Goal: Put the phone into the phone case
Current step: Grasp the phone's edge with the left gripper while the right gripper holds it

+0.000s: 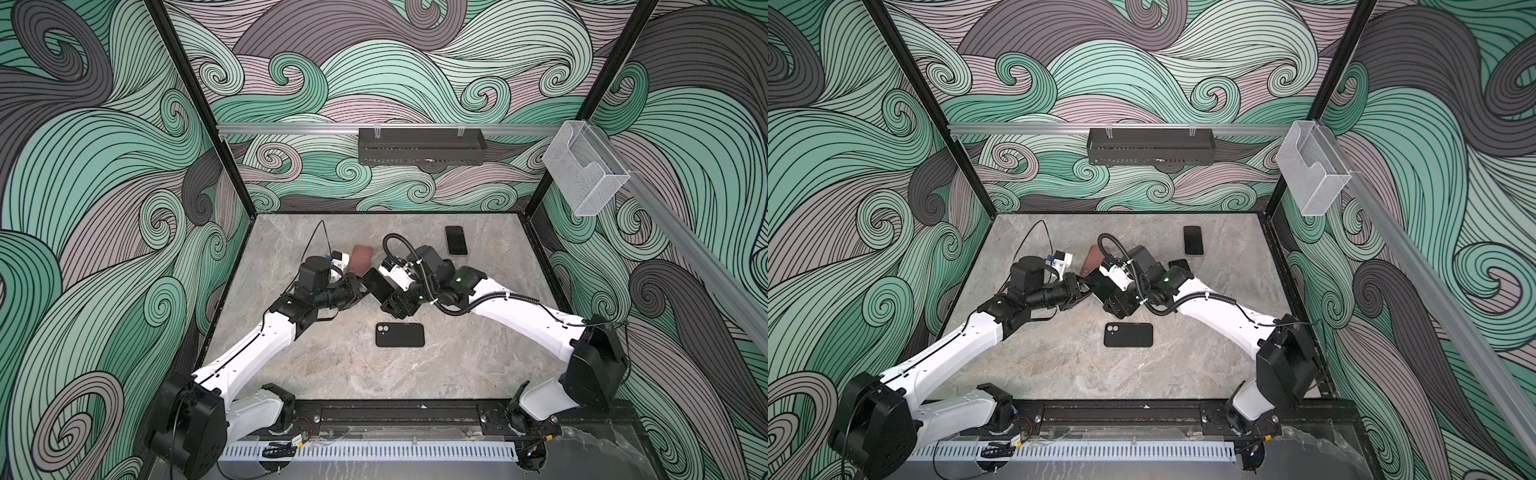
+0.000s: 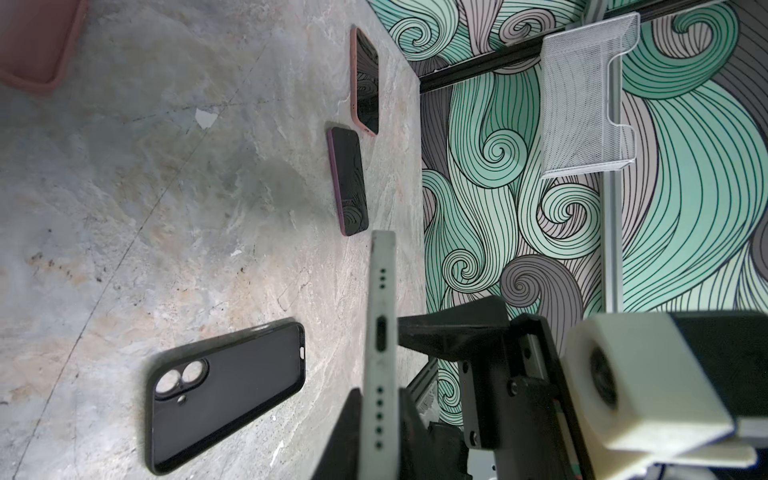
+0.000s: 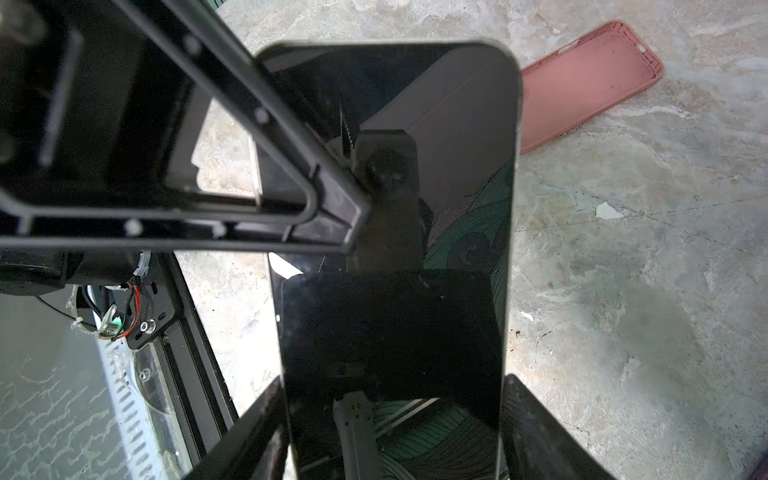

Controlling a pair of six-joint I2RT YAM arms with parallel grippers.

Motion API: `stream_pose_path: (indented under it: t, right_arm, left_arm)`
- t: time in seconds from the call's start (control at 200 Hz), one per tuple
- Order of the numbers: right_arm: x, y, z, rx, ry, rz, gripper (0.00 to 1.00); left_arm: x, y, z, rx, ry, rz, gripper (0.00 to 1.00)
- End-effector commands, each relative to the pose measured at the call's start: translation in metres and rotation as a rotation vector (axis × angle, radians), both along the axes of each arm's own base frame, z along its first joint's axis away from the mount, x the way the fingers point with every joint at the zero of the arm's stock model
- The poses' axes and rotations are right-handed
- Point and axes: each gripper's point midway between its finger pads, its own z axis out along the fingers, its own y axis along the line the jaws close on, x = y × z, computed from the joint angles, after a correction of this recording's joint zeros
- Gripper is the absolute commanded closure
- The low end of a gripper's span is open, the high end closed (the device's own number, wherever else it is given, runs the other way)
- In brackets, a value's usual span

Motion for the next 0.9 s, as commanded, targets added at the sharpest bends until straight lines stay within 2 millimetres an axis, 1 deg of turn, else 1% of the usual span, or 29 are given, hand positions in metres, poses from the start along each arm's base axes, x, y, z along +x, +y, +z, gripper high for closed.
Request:
stream_pose_path:
  t: [0.0, 0.115, 0.185, 0.285, 0.385, 0.445, 0.535, 0.62, 0.706, 0.786, 0.896]
  right_arm:
    - [0.0, 0.006, 0.015, 0.05, -0.036, 0.002, 1.0]
    - [-0.001, 0.007, 0.016, 0.055, -0.031, 0.001, 1.0]
    - [-0.003, 0.008, 0.014, 0.055, -0.02, 0.006, 0.92]
    - [-0.009, 0.007, 0.013, 0.05, 0.006, 0.024, 0.71]
    - [-0.018, -0.002, 0.011, 0.01, 0.025, 0.046, 0.48]
    - [-0.022, -0.007, 0.011, -0.008, 0.023, 0.057, 0.37]
    - [-0.028, -0.014, 0.013, -0.025, 0.024, 0.073, 0.23]
    - [-0.034, -0.018, 0.019, -0.022, 0.021, 0.089, 0.15]
    - [-0.038, -0.019, 0.025, -0.002, 0.02, 0.098, 0.1]
    - [-0.041, -0.018, 0.031, 0.016, 0.022, 0.107, 0.09]
    - [-0.043, -0.022, 0.043, 0.049, 0.015, 0.109, 0.1]
  left_arm:
    - [0.003, -0.007, 0.028, -0.055, -0.06, -0.04, 0.93]
    - [0.003, -0.007, 0.026, -0.055, -0.055, -0.048, 1.0]
    - [0.003, -0.006, 0.027, -0.051, -0.057, -0.05, 1.0]
    - [0.002, -0.004, 0.026, -0.032, -0.063, -0.058, 1.0]
    - [0.002, -0.002, 0.027, -0.009, -0.073, -0.072, 1.0]
    - [0.0, -0.003, 0.03, 0.0, -0.089, -0.092, 1.0]
    - [-0.002, -0.004, 0.034, 0.018, -0.105, -0.127, 1.0]
    - [-0.006, -0.007, 0.038, 0.033, -0.12, -0.173, 1.0]
    - [-0.008, -0.009, 0.041, 0.039, -0.132, -0.207, 1.0]
    - [-0.009, -0.011, 0.042, 0.037, -0.134, -0.223, 1.0]
    - [-0.013, -0.016, 0.046, 0.021, -0.15, -0.277, 1.0]
